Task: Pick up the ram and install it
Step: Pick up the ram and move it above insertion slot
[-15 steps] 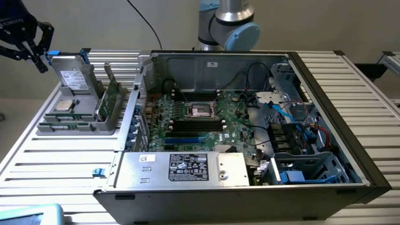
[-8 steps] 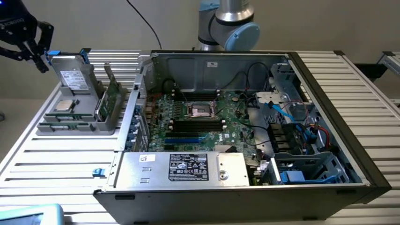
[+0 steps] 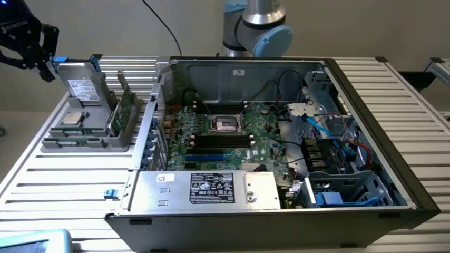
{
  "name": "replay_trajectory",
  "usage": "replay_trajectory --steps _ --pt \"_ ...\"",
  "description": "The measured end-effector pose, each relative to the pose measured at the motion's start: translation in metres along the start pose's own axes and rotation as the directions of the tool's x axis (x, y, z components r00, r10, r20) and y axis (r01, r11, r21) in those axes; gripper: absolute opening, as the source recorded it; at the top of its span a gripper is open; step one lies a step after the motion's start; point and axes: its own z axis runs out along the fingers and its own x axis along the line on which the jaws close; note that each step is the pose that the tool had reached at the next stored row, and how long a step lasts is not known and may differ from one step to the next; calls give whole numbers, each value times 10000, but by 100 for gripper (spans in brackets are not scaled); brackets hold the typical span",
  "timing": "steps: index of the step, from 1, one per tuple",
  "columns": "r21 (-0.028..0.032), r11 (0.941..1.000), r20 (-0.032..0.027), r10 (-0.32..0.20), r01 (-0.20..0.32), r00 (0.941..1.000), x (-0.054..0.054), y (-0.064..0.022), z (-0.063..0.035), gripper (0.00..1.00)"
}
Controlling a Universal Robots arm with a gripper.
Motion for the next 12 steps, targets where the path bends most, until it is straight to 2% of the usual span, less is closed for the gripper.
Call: replay_trajectory --steps 2,4,6,8,12 --pt "35 9996 -88 -270 270 9996 0 1 0 11" --pt "84 9986 -210 -523 525 9984 1 1 0 11" --pt "125 9967 -298 -796 800 9964 2 3 1 11" --pt "150 9935 -352 -1120 1125 9931 3 3 0 11" --pt "156 9829 -362 -1826 1833 9825 3 4 -1 11"
